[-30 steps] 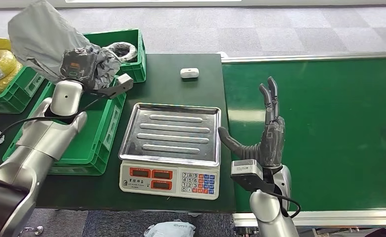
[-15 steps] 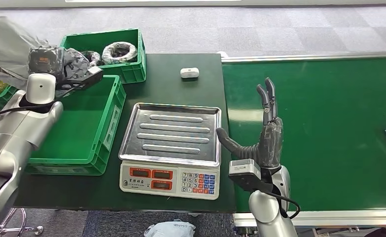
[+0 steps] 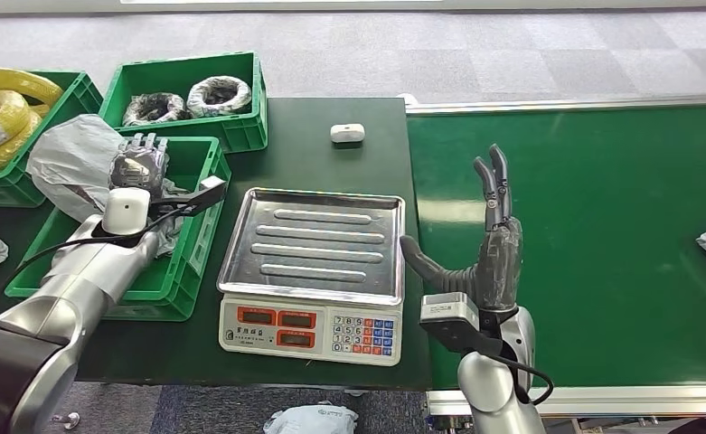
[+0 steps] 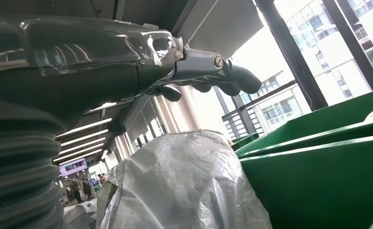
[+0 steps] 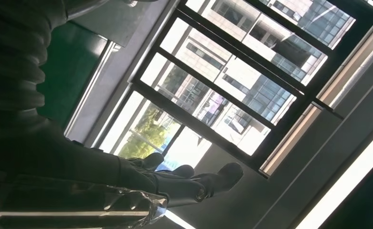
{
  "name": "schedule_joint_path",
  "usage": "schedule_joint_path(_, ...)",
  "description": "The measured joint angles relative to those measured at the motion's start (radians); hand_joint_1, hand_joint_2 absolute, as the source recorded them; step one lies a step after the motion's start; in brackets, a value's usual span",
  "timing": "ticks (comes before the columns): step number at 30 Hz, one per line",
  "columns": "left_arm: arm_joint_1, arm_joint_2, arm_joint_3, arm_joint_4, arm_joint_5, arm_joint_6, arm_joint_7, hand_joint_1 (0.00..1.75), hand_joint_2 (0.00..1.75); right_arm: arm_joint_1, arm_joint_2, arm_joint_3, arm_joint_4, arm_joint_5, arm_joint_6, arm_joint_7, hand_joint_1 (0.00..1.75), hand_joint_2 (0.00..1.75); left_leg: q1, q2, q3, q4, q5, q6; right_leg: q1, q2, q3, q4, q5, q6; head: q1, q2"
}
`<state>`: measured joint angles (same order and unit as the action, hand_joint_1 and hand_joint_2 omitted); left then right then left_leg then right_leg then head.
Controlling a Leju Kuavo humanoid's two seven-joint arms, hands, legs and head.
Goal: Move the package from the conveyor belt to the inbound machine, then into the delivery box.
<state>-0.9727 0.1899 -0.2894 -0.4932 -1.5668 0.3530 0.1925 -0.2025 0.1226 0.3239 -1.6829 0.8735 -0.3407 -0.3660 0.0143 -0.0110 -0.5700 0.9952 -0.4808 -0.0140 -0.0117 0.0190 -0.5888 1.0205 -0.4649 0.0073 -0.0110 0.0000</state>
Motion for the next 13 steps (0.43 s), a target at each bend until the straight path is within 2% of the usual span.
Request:
schedule_joint_path(4,0.001,-0.012,0.0,-0.006,0.0,0.007,0.012,0.0,1.75,0.005,0.005,-0.005,-0.001,0.004,0.002,0.001,0.0,1.75,0.0,0.0,0.0,0.0,0.0,0.0,0.0,0.0,0.0,0.0,0.0,0.0,0.0,0.0)
schedule_joint_path(9,0.011,-0.027,0.029,-0.08,0.002,0.077,0.008,0.0,1.75,0.009,0.009,-0.008,-0.012,0.013,0.009,0.007,0.0,1.75,0.0,0.0,0.0,0.0,0.0,0.0,0.0,0.0,0.0,0.0,0.0,0.0,0.0,0.0)
schedule_joint_path(10,0.022,-0.034,0.044,-0.118,0.016,0.103,-0.015,0.0,1.75,0.011,0.011,-0.01,-0.015,0.015,0.009,0.009,0.0,1.75,0.0,0.0,0.0,0.0,0.0,0.0,0.0,0.0,-0.001,0.0,0.0,0.0,0.0,0.0)
schedule_joint_path(13,0.062,-0.068,0.113,-0.264,0.153,0.161,-0.158,0.0,1.75,0.015,0.014,-0.013,-0.02,0.018,0.006,0.016,0.0,1.75,0.0,0.0,-0.001,0.001,0.0,0.0,0.0,0.0,-0.001,0.0,0.0,0.0,0.0,0.0)
